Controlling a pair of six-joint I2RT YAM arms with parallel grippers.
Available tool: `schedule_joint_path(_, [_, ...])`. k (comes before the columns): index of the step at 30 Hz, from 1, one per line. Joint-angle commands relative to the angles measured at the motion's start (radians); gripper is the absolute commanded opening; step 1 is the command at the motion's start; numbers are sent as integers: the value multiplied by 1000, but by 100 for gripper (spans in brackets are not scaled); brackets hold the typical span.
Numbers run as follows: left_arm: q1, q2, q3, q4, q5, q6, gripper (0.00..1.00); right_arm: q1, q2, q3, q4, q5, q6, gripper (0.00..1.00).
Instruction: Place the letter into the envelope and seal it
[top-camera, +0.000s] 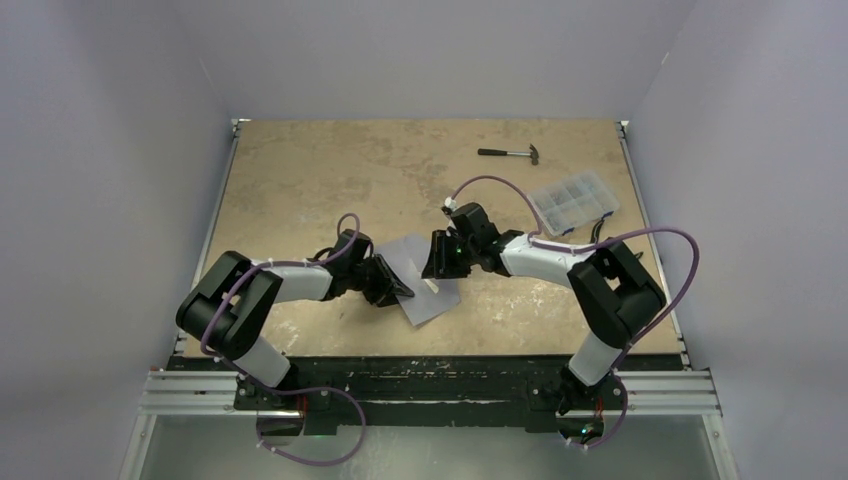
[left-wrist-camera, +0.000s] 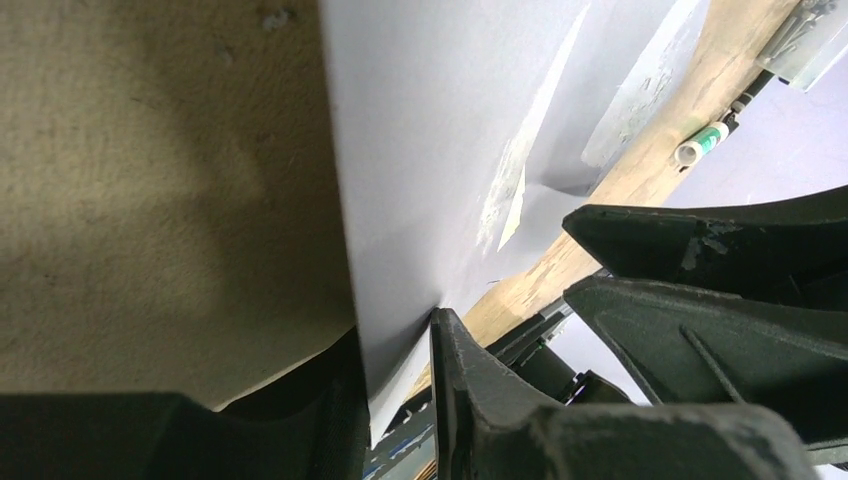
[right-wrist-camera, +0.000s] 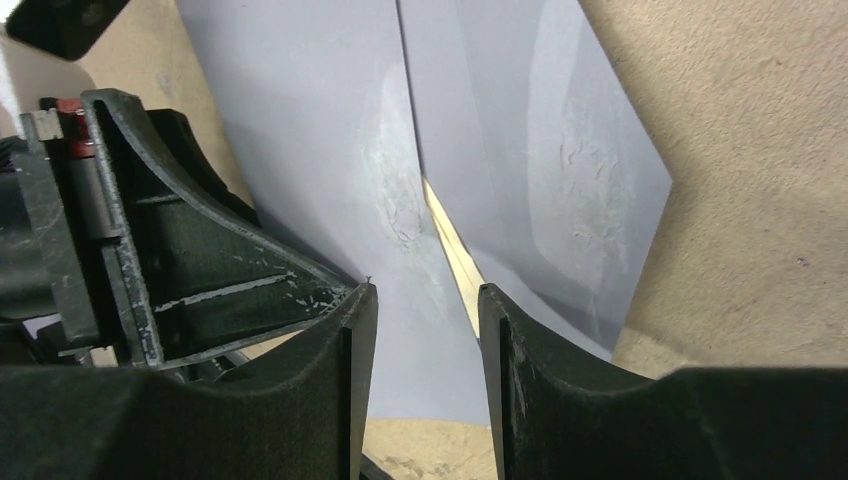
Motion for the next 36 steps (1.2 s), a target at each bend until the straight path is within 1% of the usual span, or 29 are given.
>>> schedule_joint_path(1, [-1,61,-50,-184,-190,75,25,1,25,26,6,25,-31,45])
schedule_joint_path(6, [0,68,-54,-171,-187,75,20,1,34,11,37,-10,-34,45])
schedule_joint_path(16, [-1,96,-86,-88,-142,39,20,1,44,-71,121,-107,-2,45])
schedule_joint_path(22, [-1,104,-93,-88,-136,32,20,2,45,-78,124,-110,-5,45])
schedule_joint_path(25, [-1,102,-96,-89,-141,33,20,2,14,-73,111,-110,-3,45])
schedule_joint_path(28, [-1,101,-98,-88,-150,38,20,0,-8,-45,73,-54,-10,45])
schedule_joint_path(31, [-1,101,-96,-93,-156,41,20,1,-12,-27,72,-16,-16,45])
schedule_joint_path(33, [-1,98,-88,-107,-159,53,24,-1,-18,-20,72,-3,-15,44])
schedule_joint_path(36, [-1,81,-47,-174,-184,93,46,-1,-63,-20,74,24,-8,44])
